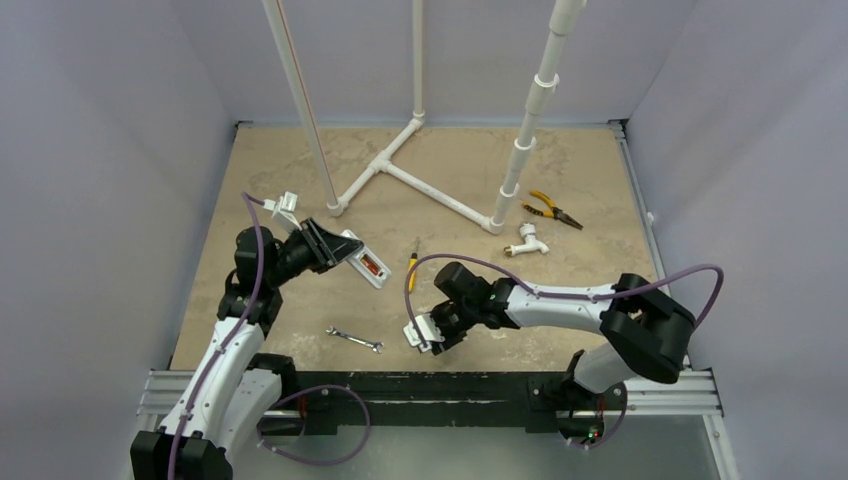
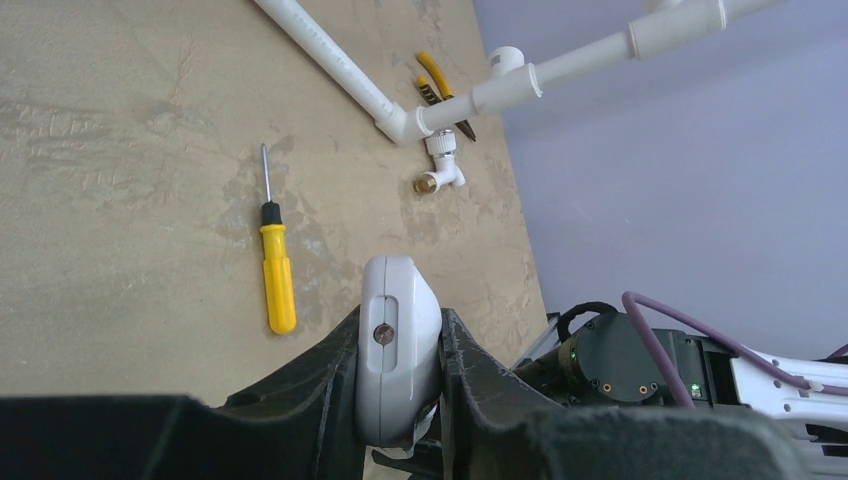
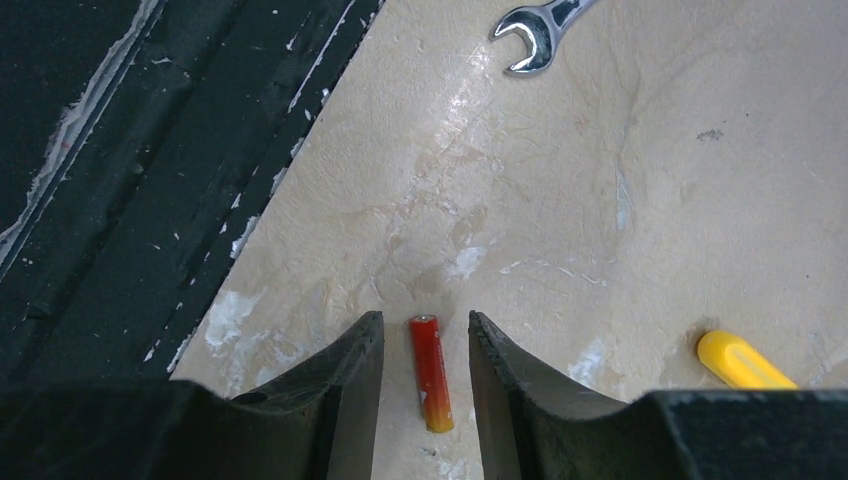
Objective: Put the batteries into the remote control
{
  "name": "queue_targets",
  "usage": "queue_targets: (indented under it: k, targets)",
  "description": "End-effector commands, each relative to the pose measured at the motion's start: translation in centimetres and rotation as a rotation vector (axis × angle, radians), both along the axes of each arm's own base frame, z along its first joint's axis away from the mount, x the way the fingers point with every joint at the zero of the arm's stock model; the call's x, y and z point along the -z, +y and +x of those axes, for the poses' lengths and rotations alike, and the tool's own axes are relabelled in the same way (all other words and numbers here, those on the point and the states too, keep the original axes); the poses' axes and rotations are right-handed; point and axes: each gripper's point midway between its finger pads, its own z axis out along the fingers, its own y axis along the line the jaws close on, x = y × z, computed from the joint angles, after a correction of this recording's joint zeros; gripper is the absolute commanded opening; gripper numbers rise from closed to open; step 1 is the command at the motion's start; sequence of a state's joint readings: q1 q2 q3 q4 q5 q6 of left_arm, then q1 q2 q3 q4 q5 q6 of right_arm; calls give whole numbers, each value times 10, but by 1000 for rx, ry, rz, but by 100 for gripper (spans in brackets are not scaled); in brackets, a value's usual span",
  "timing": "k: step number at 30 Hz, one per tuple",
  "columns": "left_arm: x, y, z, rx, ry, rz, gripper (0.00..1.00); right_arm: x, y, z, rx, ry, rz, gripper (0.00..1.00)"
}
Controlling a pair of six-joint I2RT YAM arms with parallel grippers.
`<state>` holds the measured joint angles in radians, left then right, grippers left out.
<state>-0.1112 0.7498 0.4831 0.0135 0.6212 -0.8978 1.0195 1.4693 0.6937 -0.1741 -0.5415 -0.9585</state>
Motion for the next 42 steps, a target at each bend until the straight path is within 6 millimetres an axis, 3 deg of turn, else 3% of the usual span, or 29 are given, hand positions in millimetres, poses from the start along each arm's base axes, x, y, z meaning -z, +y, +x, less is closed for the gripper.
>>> queue_targets:
  k: [1,13,26,28,32,34,37,42]
  targets:
    - [-29,1,5,1,-106,-10,0,-8,7,7,-16,-20,6,34]
    - [-26,1,5,2,-95,-7,0,11,-2,12,-7,-6,-114,28]
    - [-28,1,8,-1,-94,-6,0,17,-18,10,-6,4,-205,28]
    - [-28,1,8,0,-95,-6,0,18,-17,9,-9,12,-207,25]
    - [-29,1,8,0,-97,-7,0,18,-16,7,-24,27,-214,7]
    - [-29,1,9,0,-95,-6,0,17,-16,7,-25,33,-210,0]
    - [-31,0,8,8,-106,-6,0,7,-11,7,9,52,-161,0]
    - [-44,-7,0,74,-174,-27,0,-37,5,14,152,53,96,0]
